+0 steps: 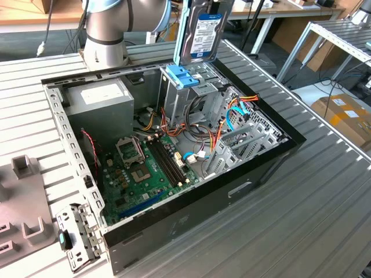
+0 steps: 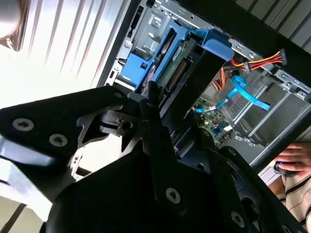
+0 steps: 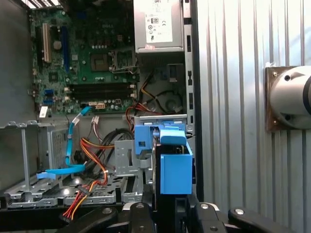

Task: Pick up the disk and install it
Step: 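Pick up the disk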

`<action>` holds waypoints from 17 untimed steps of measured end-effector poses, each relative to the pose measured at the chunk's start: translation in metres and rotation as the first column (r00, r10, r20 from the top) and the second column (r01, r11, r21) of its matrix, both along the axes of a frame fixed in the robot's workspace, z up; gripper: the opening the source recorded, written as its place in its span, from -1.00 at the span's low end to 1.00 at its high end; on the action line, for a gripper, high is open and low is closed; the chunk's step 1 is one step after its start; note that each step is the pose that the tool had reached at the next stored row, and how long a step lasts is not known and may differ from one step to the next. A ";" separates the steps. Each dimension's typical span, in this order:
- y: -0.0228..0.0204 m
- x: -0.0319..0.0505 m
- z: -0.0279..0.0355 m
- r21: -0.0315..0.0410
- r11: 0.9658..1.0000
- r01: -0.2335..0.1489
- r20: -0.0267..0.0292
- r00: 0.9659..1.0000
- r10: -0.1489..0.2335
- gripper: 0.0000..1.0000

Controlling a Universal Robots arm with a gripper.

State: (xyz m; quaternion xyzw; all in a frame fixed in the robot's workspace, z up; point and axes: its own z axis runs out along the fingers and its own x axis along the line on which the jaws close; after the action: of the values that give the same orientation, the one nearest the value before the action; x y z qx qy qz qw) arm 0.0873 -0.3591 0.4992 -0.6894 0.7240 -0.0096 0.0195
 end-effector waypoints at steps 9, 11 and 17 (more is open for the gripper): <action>-0.0168 -0.0033 -0.0002 0.001 1.000 -0.001 0.020 1.000 0.001 -0.30; -0.0219 -0.0036 -0.0002 0.001 1.000 -0.001 0.019 1.000 0.001 -0.30; -0.0527 -0.0044 -0.0006 0.001 1.000 -0.001 0.019 1.000 0.001 -0.30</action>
State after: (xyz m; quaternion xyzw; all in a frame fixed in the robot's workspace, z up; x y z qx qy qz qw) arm 0.0828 -0.4118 0.4986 -0.6895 0.7236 -0.0159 0.0269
